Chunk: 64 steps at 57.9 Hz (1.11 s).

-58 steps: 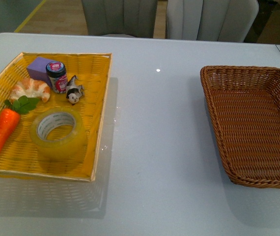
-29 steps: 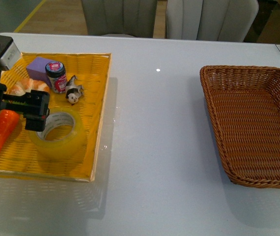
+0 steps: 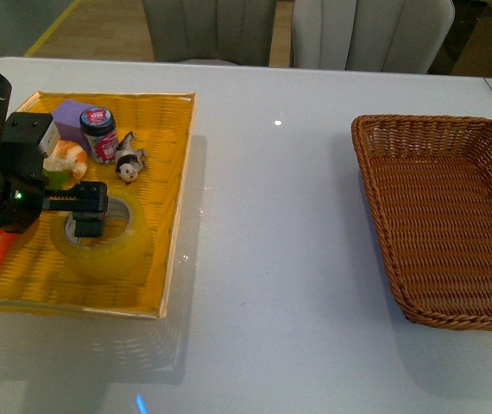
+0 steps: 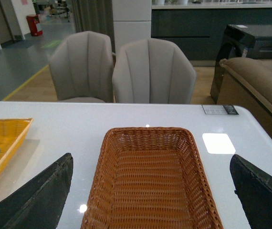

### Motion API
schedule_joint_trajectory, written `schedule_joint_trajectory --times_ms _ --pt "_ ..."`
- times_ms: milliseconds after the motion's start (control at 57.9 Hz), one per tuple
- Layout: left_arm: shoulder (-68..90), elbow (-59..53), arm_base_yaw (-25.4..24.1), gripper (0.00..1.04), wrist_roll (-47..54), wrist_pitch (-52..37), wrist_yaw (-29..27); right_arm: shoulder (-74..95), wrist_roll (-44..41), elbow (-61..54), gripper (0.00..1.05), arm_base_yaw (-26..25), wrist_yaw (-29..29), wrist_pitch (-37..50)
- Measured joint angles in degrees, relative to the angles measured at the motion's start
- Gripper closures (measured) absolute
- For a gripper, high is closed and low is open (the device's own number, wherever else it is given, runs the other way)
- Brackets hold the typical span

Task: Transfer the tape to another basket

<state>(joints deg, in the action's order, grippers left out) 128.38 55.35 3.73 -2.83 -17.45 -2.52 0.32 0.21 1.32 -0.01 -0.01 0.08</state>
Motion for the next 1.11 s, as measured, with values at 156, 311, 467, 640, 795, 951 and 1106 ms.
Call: schedule_joint_trajectory --times_ms 156,311,467,640,795,951,1106 --pt "1.1 0.7 0.0 0.09 -0.3 0.9 -0.6 0.0 0.0 0.0 0.09 0.0 0.0 0.0" --pt "2.5 1.1 0.1 0.09 -0.2 1.4 -1.0 0.0 0.0 0.0 0.09 0.0 0.0 0.0" --pt "3.1 1.6 0.3 0.18 -0.3 1.8 -1.3 0.0 0.0 0.0 0.09 0.0 0.0 0.0" --pt "3.1 2.0 0.6 0.45 -0.5 2.7 -1.3 0.0 0.0 0.0 0.09 0.0 0.0 0.0" --pt "3.2 2.4 0.9 0.7 -1.6 3.3 -0.8 0.0 0.0 0.0 0.09 0.0 0.0 0.0" --pt "2.8 2.2 1.1 0.88 -2.5 3.3 -0.6 0.0 0.0 0.0 0.09 0.0 0.0 0.0" --pt "-0.1 -0.4 1.1 0.89 -3.1 2.5 0.1 0.0 0.0 0.0 0.09 0.0 0.0 0.0"
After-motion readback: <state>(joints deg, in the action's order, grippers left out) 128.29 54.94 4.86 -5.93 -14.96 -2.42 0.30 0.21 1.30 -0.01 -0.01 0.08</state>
